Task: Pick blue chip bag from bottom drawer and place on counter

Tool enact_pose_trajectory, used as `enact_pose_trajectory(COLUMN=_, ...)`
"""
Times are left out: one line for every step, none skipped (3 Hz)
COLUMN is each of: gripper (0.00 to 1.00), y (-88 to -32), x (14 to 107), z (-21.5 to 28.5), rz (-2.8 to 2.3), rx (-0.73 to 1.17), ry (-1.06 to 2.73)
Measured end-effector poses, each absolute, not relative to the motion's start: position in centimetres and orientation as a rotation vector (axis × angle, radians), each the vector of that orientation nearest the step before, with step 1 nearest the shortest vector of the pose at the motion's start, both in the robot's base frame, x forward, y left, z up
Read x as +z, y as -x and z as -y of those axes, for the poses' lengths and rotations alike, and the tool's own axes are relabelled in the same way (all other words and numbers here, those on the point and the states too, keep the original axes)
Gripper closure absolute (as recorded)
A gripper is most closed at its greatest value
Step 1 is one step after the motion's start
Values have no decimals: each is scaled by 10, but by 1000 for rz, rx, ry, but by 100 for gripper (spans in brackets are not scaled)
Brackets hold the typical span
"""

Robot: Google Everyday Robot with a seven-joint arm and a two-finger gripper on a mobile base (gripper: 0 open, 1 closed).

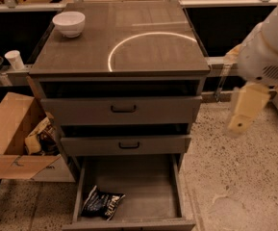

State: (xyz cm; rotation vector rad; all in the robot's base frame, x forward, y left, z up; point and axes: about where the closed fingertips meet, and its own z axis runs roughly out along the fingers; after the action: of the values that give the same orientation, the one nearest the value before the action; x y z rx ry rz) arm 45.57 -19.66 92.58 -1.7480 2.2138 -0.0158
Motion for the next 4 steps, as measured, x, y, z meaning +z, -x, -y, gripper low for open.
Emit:
enact_pose_trajectory(gripper=0, y=-466, x=850, z=171, rz=-2195, rx=89, ry=1796)
enact_pose_trajectory(gripper=0, y=-471, x=781, z=141, rz=-2163, rx=213, ry=1811)
enact_pose_trajectory(gripper=0, y=-481, x=703, z=105, rz=-2129, rx=381, ry=1777)
enact_pose_trajectory(gripper=0, y=-482, x=700, z=104, rz=-2135, rx=385, ry=1778)
